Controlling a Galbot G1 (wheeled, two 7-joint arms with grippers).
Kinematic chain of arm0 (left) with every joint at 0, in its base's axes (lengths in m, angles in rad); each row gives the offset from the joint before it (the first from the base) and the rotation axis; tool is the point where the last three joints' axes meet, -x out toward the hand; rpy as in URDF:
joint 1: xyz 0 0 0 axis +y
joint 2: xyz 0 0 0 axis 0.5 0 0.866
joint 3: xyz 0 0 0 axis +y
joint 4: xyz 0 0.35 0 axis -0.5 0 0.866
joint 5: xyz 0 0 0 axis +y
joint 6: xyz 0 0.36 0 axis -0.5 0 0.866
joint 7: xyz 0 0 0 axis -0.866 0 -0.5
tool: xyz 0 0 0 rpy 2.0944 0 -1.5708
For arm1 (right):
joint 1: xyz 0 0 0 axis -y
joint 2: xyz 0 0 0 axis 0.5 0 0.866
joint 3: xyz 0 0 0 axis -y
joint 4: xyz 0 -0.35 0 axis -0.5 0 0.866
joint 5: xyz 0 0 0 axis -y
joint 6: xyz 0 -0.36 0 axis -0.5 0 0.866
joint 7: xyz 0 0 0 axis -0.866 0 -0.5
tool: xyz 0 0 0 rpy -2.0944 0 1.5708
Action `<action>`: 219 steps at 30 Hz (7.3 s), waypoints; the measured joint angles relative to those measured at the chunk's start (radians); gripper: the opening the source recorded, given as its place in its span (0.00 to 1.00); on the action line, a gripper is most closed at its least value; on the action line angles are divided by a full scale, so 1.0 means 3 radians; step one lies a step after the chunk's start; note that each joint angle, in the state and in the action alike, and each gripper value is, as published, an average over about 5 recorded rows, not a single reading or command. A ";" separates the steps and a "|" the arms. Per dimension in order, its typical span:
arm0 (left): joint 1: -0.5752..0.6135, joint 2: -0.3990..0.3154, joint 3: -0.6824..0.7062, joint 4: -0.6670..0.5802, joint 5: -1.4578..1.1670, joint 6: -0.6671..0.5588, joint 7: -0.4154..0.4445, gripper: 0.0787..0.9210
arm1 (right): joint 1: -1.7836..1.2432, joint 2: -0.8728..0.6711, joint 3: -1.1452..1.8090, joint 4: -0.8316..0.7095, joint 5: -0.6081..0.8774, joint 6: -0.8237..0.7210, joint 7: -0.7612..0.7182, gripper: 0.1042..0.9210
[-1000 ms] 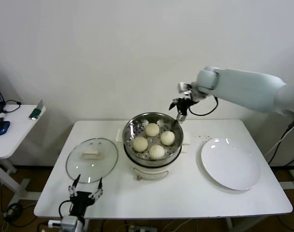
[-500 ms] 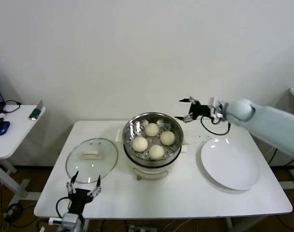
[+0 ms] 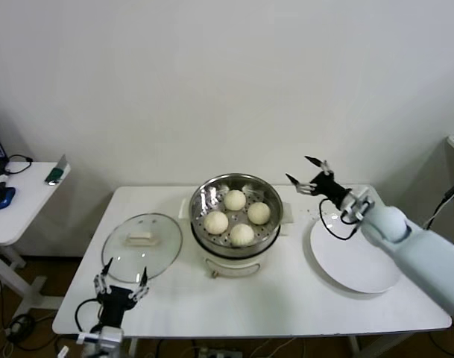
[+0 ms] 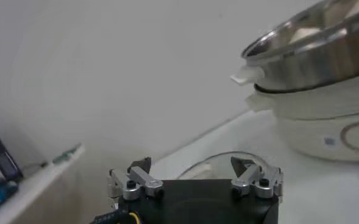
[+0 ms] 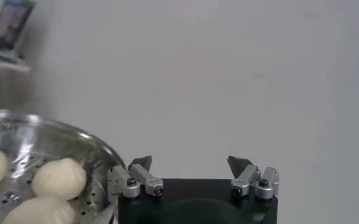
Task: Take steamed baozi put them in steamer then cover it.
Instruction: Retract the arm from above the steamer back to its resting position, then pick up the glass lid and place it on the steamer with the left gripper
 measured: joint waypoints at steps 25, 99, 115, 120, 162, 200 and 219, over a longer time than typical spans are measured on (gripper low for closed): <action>-0.0707 0.0456 0.0455 0.0879 0.2393 0.0331 -0.0305 0.88 | -0.1920 0.0698 0.2125 0.0162 -0.0455 -0.0051 0.0148 0.88; -0.1870 0.0694 0.0577 0.2130 0.2908 0.0302 -0.0536 0.08 | -0.2019 0.1092 0.2309 -0.0107 -0.1055 -0.0018 0.0005 0.88; -0.1108 0.0992 0.0505 0.0800 0.2753 0.0999 -0.0554 0.08 | -0.1939 0.1080 0.2270 -0.0192 -0.1073 -0.0015 -0.0032 0.88; -0.0999 0.1134 0.0548 0.0460 0.2697 0.1244 -0.0540 0.08 | -0.1900 0.1083 0.2237 -0.0226 -0.1091 -0.0014 -0.0040 0.88; -0.2570 0.0414 0.2488 0.0627 0.3552 0.2111 0.0963 0.08 | -0.1792 0.1189 0.2282 -0.0549 -0.1298 0.0084 -0.0115 0.88; -0.2864 -0.0306 0.2690 0.1455 0.3710 0.2110 0.0997 0.08 | -0.1763 0.1242 0.2351 -0.0699 -0.1392 0.0150 -0.0182 0.88; -0.2883 -0.0317 0.2669 0.1606 0.3662 0.2109 0.0912 0.08 | -0.1783 0.1257 0.2390 -0.0734 -0.1414 0.0186 -0.0212 0.88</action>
